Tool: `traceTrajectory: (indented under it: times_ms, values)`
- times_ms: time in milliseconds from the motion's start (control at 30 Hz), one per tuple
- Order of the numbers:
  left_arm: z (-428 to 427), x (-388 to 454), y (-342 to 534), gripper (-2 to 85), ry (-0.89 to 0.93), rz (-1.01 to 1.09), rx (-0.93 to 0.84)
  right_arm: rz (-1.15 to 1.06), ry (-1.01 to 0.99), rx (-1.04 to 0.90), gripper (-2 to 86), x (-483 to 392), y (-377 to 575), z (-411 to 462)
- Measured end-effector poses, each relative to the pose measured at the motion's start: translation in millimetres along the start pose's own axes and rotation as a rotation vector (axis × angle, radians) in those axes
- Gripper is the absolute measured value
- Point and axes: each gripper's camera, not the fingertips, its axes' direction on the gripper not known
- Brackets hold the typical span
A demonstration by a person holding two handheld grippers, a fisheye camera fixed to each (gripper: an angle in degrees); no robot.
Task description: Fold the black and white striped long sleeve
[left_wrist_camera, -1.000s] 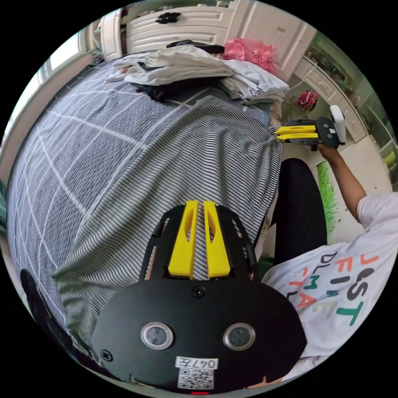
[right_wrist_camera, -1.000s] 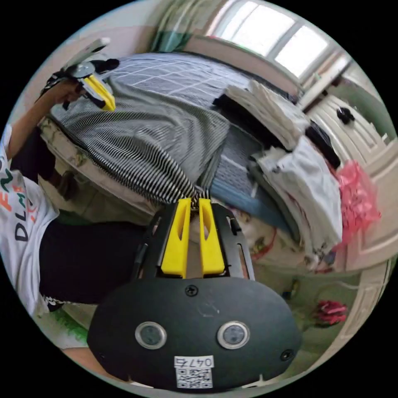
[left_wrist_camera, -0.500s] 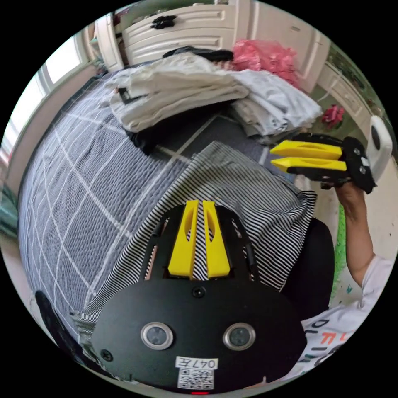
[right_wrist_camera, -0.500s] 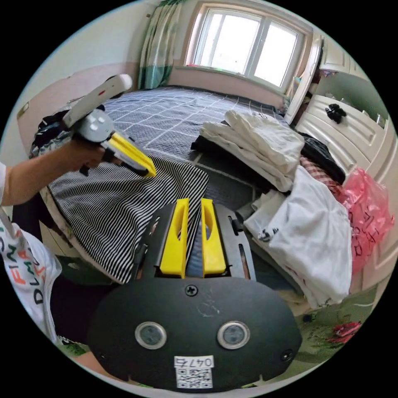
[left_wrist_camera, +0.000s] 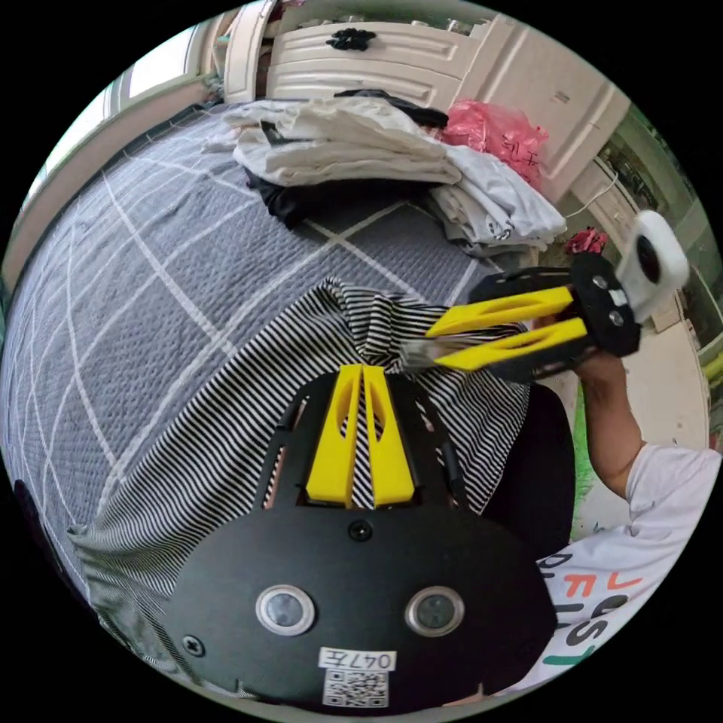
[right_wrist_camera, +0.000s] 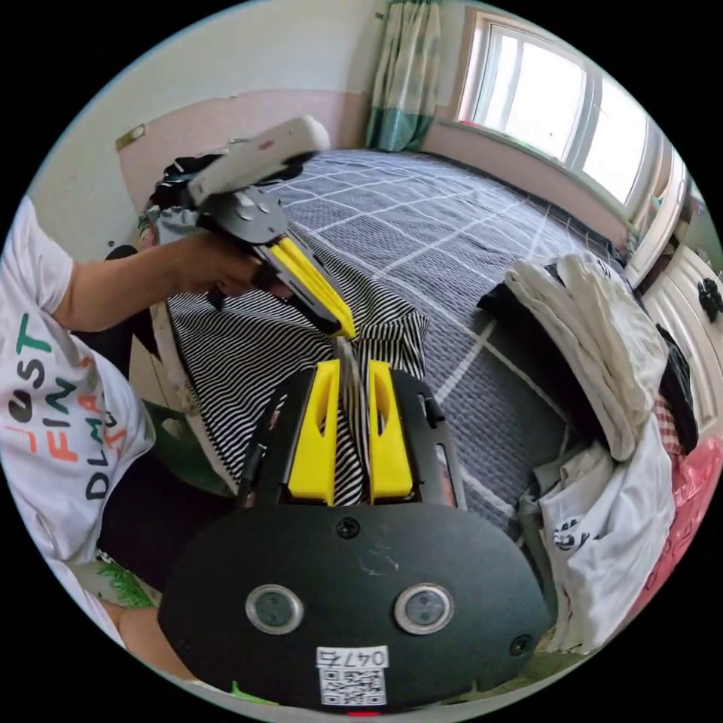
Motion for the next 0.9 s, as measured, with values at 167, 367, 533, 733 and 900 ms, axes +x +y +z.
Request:
traceTrajectory:
  times_ms: [167, 367, 533, 733, 900]
  values:
    - [11, -19, 7, -1.0, 0.095, -0.059, 0.085, 0.082, 0.039, 0.082, 1.9, 11, 25, -29]
    - [20, -31, 1, -1.0, 0.146, -0.086, 0.087, 0.012, 0.024, -0.02, 5.2, 32, -11, 2]
    - [26, -32, -4, -1.0, 0.138, -0.081, 0.092, -0.11, 0.006, -0.069, 3.3, 15, -38, 35]
    - [34, -35, -12, -1.0, 0.161, -0.088, 0.091, -0.188, 0.181, -0.057, 0.0, -6, -40, 22]
    - [39, -25, -20, -1.0, 0.106, -0.067, 0.086, 0.084, 0.385, -0.141, 0.2, 52, -33, 11]
